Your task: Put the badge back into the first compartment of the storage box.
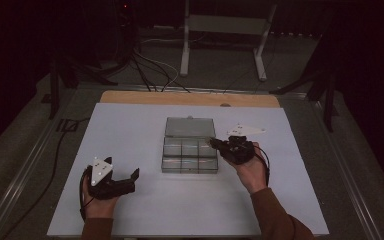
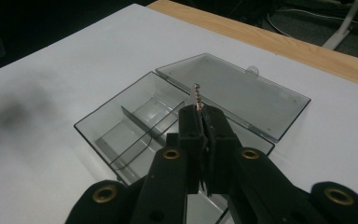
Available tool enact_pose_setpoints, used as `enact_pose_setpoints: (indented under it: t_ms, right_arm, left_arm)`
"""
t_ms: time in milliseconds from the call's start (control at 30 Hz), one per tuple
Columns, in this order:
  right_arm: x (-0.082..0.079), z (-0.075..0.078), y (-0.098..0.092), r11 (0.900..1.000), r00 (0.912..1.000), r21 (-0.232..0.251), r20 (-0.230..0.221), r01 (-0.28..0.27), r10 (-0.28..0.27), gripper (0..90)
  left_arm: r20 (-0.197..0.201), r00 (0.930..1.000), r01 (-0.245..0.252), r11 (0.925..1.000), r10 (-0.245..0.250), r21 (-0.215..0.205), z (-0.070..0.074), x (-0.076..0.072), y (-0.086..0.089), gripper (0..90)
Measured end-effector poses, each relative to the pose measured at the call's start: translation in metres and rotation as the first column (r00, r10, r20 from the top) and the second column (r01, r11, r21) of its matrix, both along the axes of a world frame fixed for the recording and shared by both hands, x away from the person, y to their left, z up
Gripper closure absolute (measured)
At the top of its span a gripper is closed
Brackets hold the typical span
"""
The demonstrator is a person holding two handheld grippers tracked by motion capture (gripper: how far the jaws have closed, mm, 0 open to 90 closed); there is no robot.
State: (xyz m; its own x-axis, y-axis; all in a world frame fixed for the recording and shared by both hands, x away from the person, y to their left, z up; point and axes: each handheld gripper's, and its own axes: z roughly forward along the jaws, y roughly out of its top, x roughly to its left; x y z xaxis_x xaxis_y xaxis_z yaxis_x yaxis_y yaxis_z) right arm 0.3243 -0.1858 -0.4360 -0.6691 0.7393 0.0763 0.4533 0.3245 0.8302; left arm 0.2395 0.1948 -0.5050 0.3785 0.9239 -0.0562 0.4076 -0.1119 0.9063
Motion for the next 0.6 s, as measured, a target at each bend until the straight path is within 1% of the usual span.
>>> enact_pose_setpoints:
  t_ms: [233, 600]
  right_arm:
    - [0.007, 0.002, 0.007, 1.0, 1.0, -0.011, 0.007, 0.004, -0.004, 87.0]
    - [0.02, 0.003, 0.018, 1.0, 0.9998, -0.013, 0.012, 0.017, -0.016, 87.0]
  left_arm:
    - [-0.001, 1.0, 0.001, 1.0, -0.001, 0.0, 0.0, 0.0, 0.0, 1.7]
    - [-0.002, 1.0, 0.003, 1.0, -0.003, -0.001, 0.0, 0.0, 0.0, 1.7]
